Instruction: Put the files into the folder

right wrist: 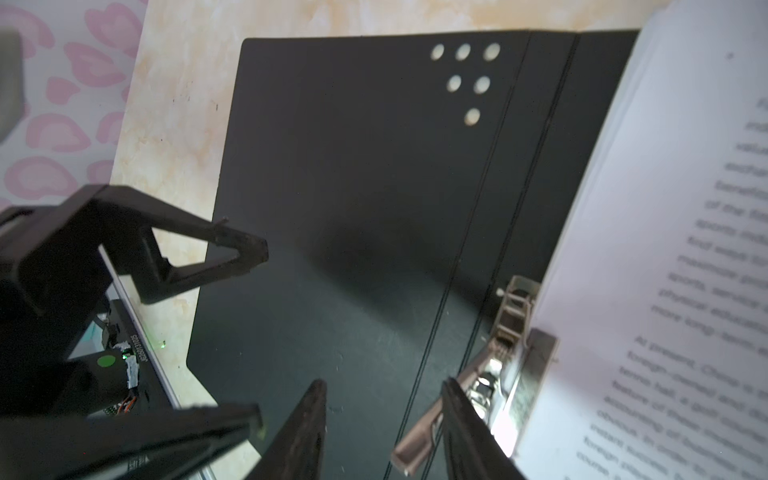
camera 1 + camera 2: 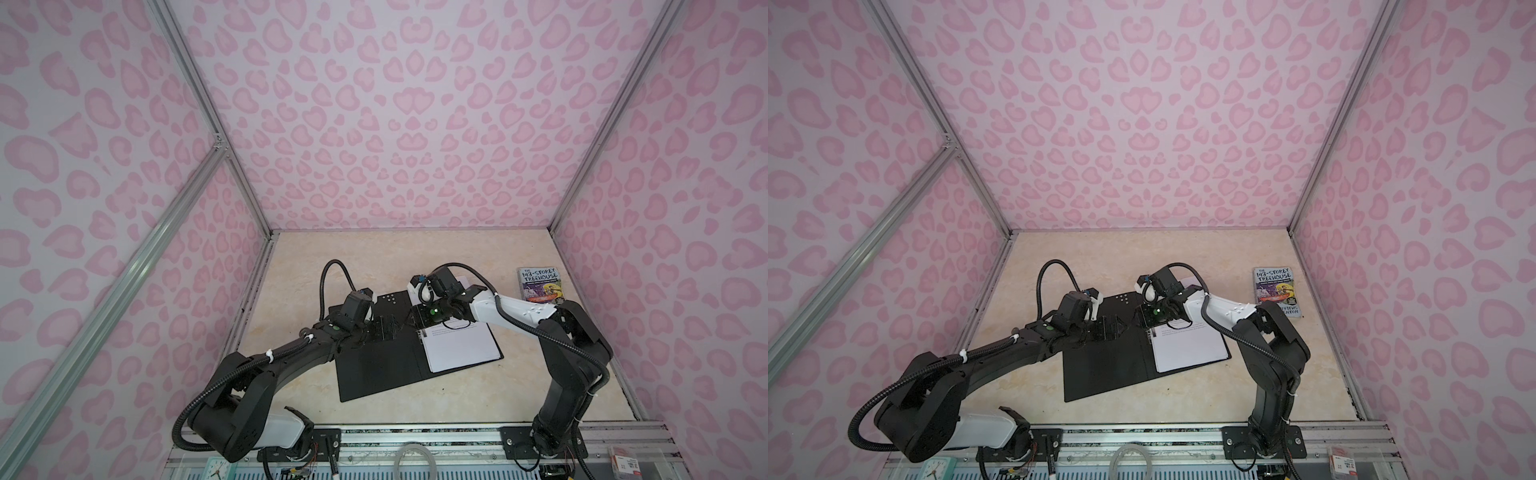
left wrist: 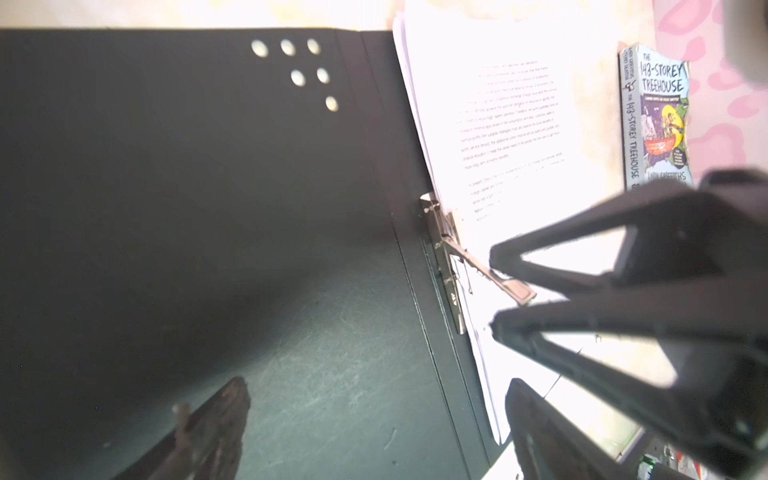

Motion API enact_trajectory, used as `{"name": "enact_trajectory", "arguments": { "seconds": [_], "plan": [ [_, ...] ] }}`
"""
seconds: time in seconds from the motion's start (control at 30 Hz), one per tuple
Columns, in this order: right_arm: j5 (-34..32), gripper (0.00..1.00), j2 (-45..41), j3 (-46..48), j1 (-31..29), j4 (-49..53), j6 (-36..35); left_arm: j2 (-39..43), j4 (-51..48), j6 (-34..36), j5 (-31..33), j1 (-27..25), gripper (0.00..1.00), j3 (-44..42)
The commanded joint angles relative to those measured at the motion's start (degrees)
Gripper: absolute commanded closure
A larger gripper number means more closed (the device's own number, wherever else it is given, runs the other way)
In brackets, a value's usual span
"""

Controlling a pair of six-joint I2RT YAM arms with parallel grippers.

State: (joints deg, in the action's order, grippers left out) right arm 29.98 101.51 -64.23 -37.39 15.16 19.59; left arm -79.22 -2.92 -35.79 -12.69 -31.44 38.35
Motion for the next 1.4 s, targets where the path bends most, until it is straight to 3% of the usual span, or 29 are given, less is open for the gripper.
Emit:
{"name": "enact_trajectory", "arguments": {
  "seconds": [0.0,0.17,0.37,0.5,0.67,1.13,1.37],
  "plan": [
    [-1.04,0.51,-2.65,2.77,-0.14,-3.83,1.87,0.90,-0.07,0.37,1.16,0.08,0.03,-0.20],
    [-8.50,0.48,-6.27,2.48,-1.78,-4.12,6.01,0.92,0.61,0.13,1.82,0.15,0.03,-0.66],
    [-17.90,0.51,-9.92,4.37,-5.79,-7.88,18.22,1.18,3.74,-0.76,3.66,0.33,0.03,-2.46],
    [-28.08,0.48,-14.77,12.87,-9.34,-16.15,32.61,0.07,7.82,-0.77,4.21,0.47,0.03,-4.14],
    [-29.91,0.51,-17.15,21.24,-9.92,-25.38,47.04,-1.68,13.46,-2.08,2.51,0.94,0.03,-6.44],
    [-31.18,0.76,-13.62,19.25,-10.95,-25.55,55.78,-10.53,10.39,-4.42,0.02,3.32,0.02,-3.54],
    [-29.51,0.80,-11.22,19.90,-10.30,-28.76,57.09,-10.08,10.65,-4.64,-0.23,3.40,0.03,-3.72]
  ]
}}
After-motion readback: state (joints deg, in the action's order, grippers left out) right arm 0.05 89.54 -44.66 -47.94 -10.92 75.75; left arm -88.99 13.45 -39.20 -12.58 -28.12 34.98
